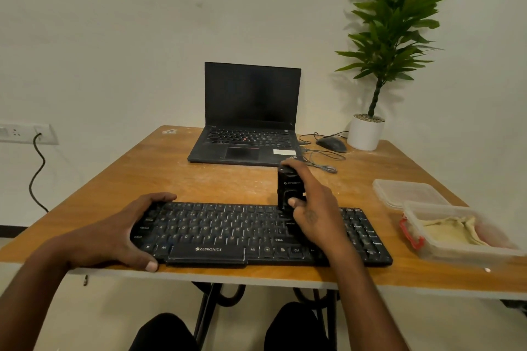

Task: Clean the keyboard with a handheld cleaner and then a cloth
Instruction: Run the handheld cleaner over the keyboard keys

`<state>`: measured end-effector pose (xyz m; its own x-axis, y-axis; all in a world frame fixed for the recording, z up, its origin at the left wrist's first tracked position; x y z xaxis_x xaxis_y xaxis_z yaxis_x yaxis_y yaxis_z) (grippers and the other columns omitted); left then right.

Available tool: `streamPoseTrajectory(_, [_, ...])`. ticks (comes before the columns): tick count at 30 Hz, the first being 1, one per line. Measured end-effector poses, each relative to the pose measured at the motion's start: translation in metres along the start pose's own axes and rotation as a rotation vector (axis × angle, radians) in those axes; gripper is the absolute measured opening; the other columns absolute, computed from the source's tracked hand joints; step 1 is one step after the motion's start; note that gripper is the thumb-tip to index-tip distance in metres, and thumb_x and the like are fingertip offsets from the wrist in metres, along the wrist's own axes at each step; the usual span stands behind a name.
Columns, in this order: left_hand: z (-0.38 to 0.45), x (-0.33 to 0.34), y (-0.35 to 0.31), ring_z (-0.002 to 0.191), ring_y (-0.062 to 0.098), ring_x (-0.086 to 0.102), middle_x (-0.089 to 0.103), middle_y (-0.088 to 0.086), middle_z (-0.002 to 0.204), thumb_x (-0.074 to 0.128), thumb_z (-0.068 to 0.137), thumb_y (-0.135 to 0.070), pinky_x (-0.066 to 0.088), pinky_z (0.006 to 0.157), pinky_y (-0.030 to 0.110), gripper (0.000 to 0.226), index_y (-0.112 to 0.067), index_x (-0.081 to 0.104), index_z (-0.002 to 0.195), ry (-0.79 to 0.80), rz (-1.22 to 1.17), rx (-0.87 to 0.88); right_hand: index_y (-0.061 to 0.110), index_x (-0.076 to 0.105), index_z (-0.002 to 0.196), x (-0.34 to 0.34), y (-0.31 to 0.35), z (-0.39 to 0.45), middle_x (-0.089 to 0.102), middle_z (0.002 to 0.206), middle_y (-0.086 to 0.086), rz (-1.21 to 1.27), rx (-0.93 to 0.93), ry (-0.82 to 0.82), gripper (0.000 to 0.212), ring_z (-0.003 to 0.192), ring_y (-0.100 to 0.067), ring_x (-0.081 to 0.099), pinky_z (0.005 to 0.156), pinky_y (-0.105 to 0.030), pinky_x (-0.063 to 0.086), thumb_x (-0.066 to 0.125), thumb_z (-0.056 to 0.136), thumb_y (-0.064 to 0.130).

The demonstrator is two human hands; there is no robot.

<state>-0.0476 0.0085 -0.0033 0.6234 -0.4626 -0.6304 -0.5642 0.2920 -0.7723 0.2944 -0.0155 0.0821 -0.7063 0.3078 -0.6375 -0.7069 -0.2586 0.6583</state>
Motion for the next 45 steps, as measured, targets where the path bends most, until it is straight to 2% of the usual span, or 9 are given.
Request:
streamPoseTrajectory(4, [0.000, 0.000, -0.001, 0.131, 0.007, 0.056, 0.042, -0.020, 0.152, 0.102, 0.050, -0.058, 0.054, 0.106, 0.039, 0.131, -0.061, 0.022, 0.154, 0.005, -0.002, 0.008, 0.057, 0.039, 0.134, -0.035, -0.027, -0.011, 0.057, 0.114, 0.010, 0.118, 0.052, -0.052, 0.081, 0.096, -0.006, 0.061, 0.066, -0.022, 0.054, 0.058, 0.088, -0.008])
streamPoseTrajectory(9, [0.001, -0.001, 0.002, 0.132, 0.009, 0.056, 0.043, -0.022, 0.151, 0.103, 0.051, -0.057, 0.055, 0.106, 0.041, 0.131, -0.061, 0.023, 0.154, -0.006, -0.001, 0.008, 0.056, 0.039, 0.131, -0.066, -0.042, -0.031, 0.060, 0.106, 0.014, 0.064, 0.106, -0.173, 0.082, 0.092, -0.002, 0.061, 0.068, -0.027, 0.051, 0.059, 0.086, -0.009])
streamPoseTrajectory(14, [0.001, 0.001, 0.001, 0.129, 0.005, 0.057, 0.045, -0.029, 0.146, 0.102, 0.051, -0.058, 0.056, 0.103, 0.036, 0.130, -0.062, 0.021, 0.154, 0.009, 0.005, 0.000, 0.061, 0.033, 0.134, -0.023, -0.010, -0.028, 0.059, 0.108, 0.009, -0.015, 0.053, -0.058, 0.090, 0.092, -0.009, 0.059, 0.063, -0.025, 0.053, 0.060, 0.085, -0.009])
streamPoseTrajectory(20, [0.000, 0.001, -0.002, 0.126, -0.001, 0.056, 0.044, -0.036, 0.141, 0.101, 0.051, -0.059, 0.055, 0.102, 0.033, 0.129, -0.064, 0.022, 0.152, 0.015, -0.012, -0.006, 0.064, 0.039, 0.130, -0.029, -0.014, -0.036, 0.058, 0.114, 0.015, 0.182, 0.062, -0.003, 0.088, 0.097, -0.008, 0.064, 0.072, -0.038, 0.063, 0.057, 0.089, -0.011])
streamPoseTrajectory(26, [0.000, 0.001, 0.000, 0.128, 0.000, 0.055, 0.044, -0.035, 0.143, 0.102, 0.050, -0.058, 0.055, 0.102, 0.033, 0.129, -0.063, 0.023, 0.152, 0.008, -0.017, 0.005, 0.048, 0.047, 0.133, -0.074, -0.039, -0.061, 0.063, 0.106, 0.021, 0.232, 0.085, -0.115, 0.080, 0.093, 0.013, 0.061, 0.062, -0.010, 0.051, 0.059, 0.086, -0.014])
streamPoseTrajectory(29, [0.001, 0.000, 0.000, 0.130, 0.001, 0.055, 0.045, -0.033, 0.144, 0.102, 0.049, -0.059, 0.055, 0.102, 0.033, 0.130, -0.062, 0.024, 0.153, -0.002, -0.011, 0.015, 0.053, 0.045, 0.132, -0.068, -0.036, -0.063, 0.064, 0.104, 0.019, 0.226, 0.097, -0.131, 0.082, 0.092, 0.006, 0.064, 0.065, -0.019, 0.055, 0.059, 0.086, -0.013])
streamPoseTrajectory(35, [0.002, -0.001, 0.002, 0.130, 0.000, 0.055, 0.044, -0.033, 0.146, 0.102, 0.049, -0.058, 0.054, 0.101, 0.029, 0.130, -0.063, 0.024, 0.153, -0.003, -0.005, 0.019, 0.064, 0.038, 0.131, -0.022, 0.001, -0.062, 0.061, 0.112, 0.012, 0.137, 0.023, 0.018, 0.093, 0.097, -0.011, 0.063, 0.075, -0.042, 0.062, 0.057, 0.084, -0.014])
streamPoseTrajectory(42, [0.006, -0.004, 0.007, 0.132, 0.007, 0.056, 0.047, -0.026, 0.148, 0.105, 0.047, -0.054, 0.053, 0.106, 0.038, 0.128, -0.062, 0.030, 0.150, -0.013, -0.028, 0.035, 0.052, 0.049, 0.131, -0.077, -0.033, -0.088, 0.062, 0.111, 0.027, 0.296, 0.063, -0.065, 0.084, 0.106, 0.000, 0.062, 0.080, -0.026, 0.058, 0.058, 0.085, -0.018])
streamPoseTrajectory(45, [0.007, -0.005, 0.010, 0.132, 0.010, 0.057, 0.048, -0.022, 0.149, 0.105, 0.045, -0.054, 0.052, 0.106, 0.041, 0.127, -0.062, 0.032, 0.149, -0.025, -0.028, 0.038, 0.051, 0.046, 0.136, -0.091, -0.046, -0.095, 0.060, 0.121, 0.022, 0.218, 0.084, -0.118, 0.088, 0.117, -0.012, 0.057, 0.100, -0.050, 0.050, 0.062, 0.082, -0.017])
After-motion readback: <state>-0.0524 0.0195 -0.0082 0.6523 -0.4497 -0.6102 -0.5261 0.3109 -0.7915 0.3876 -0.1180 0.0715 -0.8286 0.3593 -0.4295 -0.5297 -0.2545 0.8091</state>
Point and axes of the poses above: each hand's wrist, its own z-axis towards the middle knuckle, its own x-axis out of the palm, y = z × x, the point moved 10 cm from there along z, towards the middle knuckle
